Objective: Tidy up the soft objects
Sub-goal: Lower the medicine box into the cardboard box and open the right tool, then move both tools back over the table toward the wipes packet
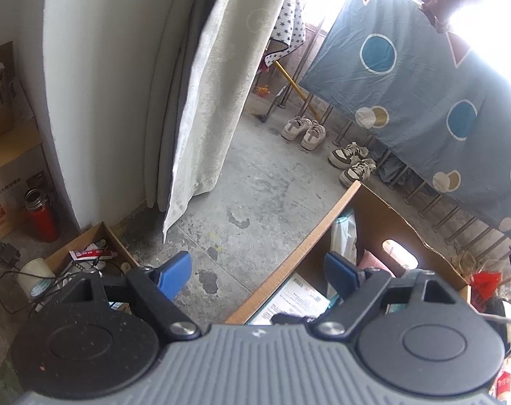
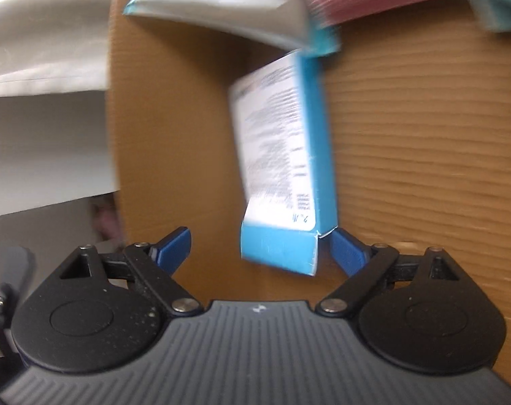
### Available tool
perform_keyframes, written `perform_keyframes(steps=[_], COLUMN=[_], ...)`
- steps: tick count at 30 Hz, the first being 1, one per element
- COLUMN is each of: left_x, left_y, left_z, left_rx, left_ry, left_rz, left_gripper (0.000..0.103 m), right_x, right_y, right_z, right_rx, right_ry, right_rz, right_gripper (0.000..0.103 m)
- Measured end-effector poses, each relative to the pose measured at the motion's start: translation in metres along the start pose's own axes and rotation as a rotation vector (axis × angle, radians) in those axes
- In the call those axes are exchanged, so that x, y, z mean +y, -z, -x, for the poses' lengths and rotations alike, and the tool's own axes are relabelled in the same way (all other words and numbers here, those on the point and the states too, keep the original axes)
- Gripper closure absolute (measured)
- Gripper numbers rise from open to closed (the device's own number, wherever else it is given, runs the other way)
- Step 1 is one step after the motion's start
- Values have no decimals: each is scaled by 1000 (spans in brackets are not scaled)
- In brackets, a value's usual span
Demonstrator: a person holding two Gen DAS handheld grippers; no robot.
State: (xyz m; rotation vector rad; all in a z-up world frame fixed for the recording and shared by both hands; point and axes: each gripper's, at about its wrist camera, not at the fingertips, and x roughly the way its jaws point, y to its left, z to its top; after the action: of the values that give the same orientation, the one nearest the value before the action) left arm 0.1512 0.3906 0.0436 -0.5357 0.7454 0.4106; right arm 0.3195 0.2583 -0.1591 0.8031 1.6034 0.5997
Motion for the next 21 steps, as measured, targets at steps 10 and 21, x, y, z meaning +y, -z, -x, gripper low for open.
perform_keyframes(steps=[10,21], left_x=[-22,-119], left_y=[21,137], left_z=[58,162], left_rx=[-59,-144], left_ry=[44,332], left_rz=[-38,-400], left_gripper=[16,3], right_x=[5,-76], right_y=[47,113], right_z=[110,382], right_rx=[-92,-403], right_ry=[-37,-191], right_rz=[150,462], right_gripper=[12,5])
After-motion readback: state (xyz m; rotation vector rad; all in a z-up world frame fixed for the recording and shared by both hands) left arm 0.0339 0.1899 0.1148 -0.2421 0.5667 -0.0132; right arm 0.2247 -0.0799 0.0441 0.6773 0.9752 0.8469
